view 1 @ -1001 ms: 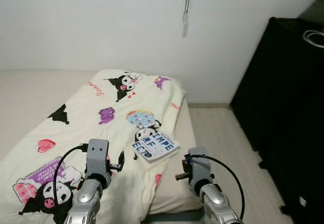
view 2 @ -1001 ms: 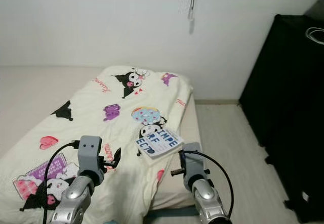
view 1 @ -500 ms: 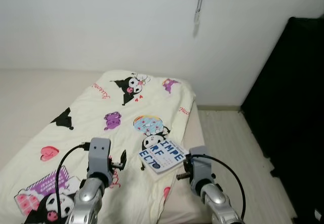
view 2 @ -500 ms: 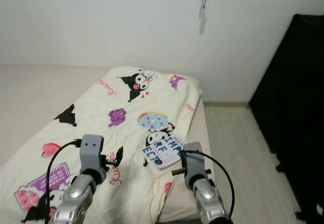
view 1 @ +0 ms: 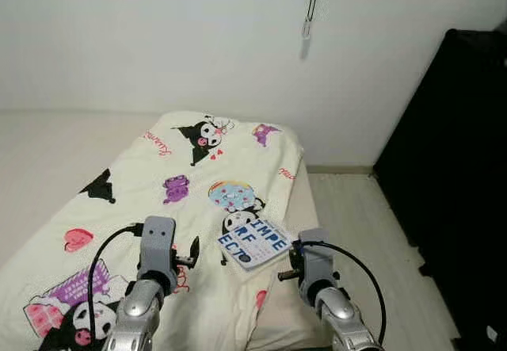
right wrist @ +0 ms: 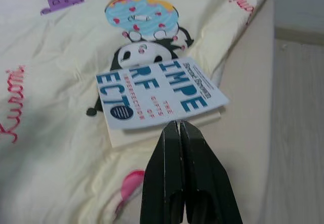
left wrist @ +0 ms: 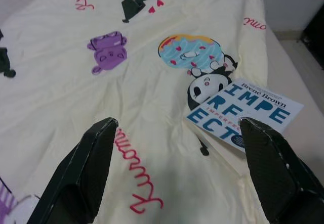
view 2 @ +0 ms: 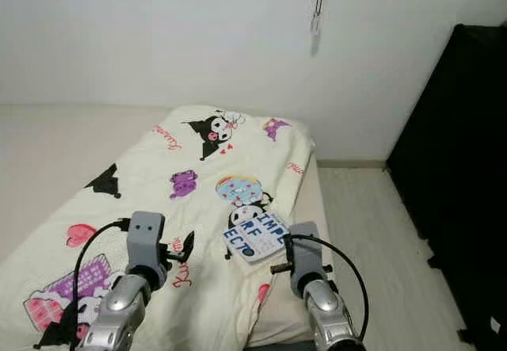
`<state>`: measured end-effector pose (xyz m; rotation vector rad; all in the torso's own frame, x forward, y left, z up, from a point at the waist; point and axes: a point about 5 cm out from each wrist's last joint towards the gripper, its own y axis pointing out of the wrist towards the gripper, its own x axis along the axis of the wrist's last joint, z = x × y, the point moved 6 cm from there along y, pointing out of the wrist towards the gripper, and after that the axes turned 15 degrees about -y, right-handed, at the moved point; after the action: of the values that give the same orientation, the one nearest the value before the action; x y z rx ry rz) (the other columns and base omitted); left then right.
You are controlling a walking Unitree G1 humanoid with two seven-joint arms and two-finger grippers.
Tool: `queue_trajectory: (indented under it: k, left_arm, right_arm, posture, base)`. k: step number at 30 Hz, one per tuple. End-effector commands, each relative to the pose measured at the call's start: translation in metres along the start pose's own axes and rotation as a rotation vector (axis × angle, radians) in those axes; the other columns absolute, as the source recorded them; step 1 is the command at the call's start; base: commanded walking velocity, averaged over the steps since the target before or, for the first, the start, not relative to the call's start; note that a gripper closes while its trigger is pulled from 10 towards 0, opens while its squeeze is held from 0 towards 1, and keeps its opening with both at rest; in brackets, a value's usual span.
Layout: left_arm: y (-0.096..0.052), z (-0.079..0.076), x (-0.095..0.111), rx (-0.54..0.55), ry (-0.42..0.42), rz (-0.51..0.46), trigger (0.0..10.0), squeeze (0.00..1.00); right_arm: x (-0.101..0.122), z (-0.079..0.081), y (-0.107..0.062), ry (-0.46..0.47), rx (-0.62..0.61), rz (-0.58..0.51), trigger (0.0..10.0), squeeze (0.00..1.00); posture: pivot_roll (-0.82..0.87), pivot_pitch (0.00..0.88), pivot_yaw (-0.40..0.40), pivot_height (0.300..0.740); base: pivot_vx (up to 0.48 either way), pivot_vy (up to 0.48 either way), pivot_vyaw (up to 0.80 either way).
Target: Clean up the room
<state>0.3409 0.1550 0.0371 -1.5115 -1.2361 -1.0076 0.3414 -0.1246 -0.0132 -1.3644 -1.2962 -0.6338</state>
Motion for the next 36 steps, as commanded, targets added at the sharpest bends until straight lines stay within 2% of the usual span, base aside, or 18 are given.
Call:
queue_trajectory:
  k: [1, 12, 17, 21, 32, 36]
  left_arm:
    - [-0.002, -0.002, -0.008, -0.007, 0.001, 0.029, 10.0, 0.0]
    - [0.001, 0.003, -0.012, 0.024, 0.01, 0.057, 10.0, 0.0]
    - [0.002, 0.003, -0.01, 0.032, 0.009, 0.043, 10.0, 0.0]
    - [0.002, 0.002, -0.009, 0.033, 0.007, 0.039, 10.0, 0.0]
    - [0.003, 0.002, -0.005, 0.044, 0.0, 0.013, 10.0, 0.0]
    - [0.003, 0.002, -0.002, 0.049, -0.009, -0.005, 10.0, 0.0]
  right_arm:
    - [-0.007, -0.004, -0.002, 0.02, -0.016, 0.026, 10.0, 0.0]
    - [0.002, -0.018, 0.001, 0.029, -0.054, 0.0, 10.0, 0.0]
    - [0.014, -0.035, 0.004, 0.056, -0.116, -0.037, 10.0, 0.0]
    - [0.021, -0.04, 0.005, 0.073, -0.131, -0.06, 10.0, 0.0]
    - [0.031, -0.047, 0.009, 0.061, -0.135, -0.086, 10.0, 0.0]
    - [0.041, -0.05, 0.013, 0.06, -0.126, -0.107, 10.0, 0.0]
  posture:
    - [0.0, 0.116, -0.008, 0.74]
    - [0.0, 0.108, -0.011, 0.74]
    - [0.0, 0.099, -0.012, 0.74]
    - [-0.01, 0.094, -0.013, 0.726]
    - [-0.01, 0.085, -0.019, 0.701]
    - [-0.01, 0.082, -0.02, 0.686]
  base:
    - [0.0, 0.0, 0.0]
    - [0.0, 0.0, 0.0]
    - [0.0, 0.0, 0.0]
    - [0.0, 0.0, 0.0]
    - [0.0, 0.0, 0.0]
    - [0.0, 0.0, 0.0]
